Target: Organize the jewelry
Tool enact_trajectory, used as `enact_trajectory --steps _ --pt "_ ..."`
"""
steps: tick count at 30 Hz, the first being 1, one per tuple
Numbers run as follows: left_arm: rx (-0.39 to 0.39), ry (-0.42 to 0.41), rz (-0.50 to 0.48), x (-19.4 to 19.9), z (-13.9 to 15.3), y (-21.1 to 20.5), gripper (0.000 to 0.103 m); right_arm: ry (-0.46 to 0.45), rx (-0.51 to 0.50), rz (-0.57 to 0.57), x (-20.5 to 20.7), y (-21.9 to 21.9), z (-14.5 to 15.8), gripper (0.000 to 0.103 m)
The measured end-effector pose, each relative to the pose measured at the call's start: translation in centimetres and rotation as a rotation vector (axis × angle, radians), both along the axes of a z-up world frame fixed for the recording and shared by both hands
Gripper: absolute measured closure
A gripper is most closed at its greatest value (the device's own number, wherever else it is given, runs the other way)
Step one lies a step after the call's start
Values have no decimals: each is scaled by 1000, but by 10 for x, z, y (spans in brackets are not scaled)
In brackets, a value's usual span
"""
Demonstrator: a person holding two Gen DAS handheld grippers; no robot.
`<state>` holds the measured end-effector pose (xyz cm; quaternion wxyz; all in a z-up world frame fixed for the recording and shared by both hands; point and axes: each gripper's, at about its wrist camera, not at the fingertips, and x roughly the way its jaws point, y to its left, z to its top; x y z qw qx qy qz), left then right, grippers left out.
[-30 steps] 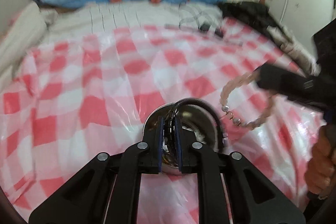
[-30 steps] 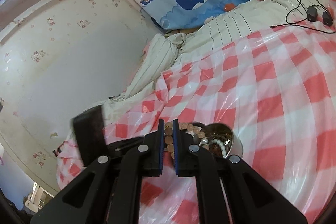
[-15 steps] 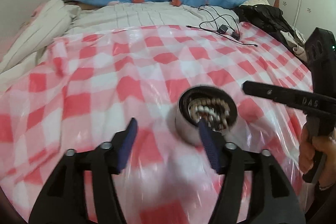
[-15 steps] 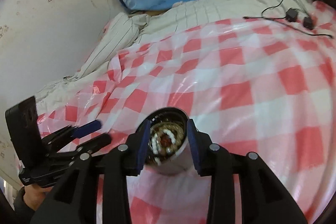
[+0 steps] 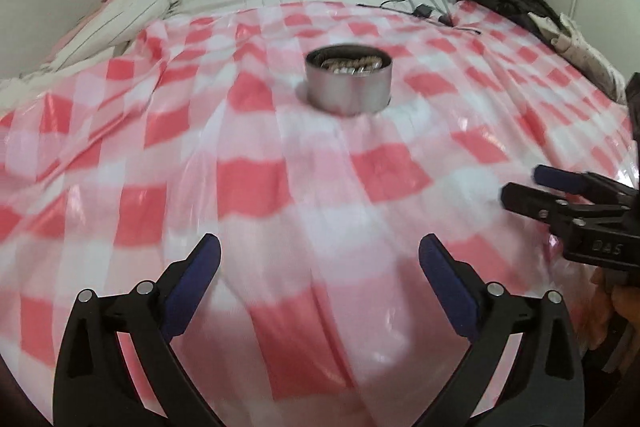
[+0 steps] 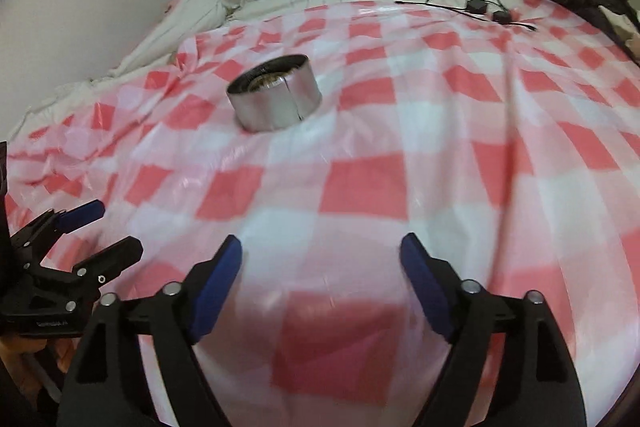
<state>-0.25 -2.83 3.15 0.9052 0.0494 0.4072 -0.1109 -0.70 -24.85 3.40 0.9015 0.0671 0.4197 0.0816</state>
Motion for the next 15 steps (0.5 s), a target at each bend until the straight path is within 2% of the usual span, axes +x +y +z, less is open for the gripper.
enact_trajectory --steps 7,15 --pt "-30 -51 66 -15 -13 11 8 -42 -94 -9 -17 10 -16 9" --pt "-44 -67 88 -15 -16 12 8 -80 -130 -28 -21 15 -19 8"
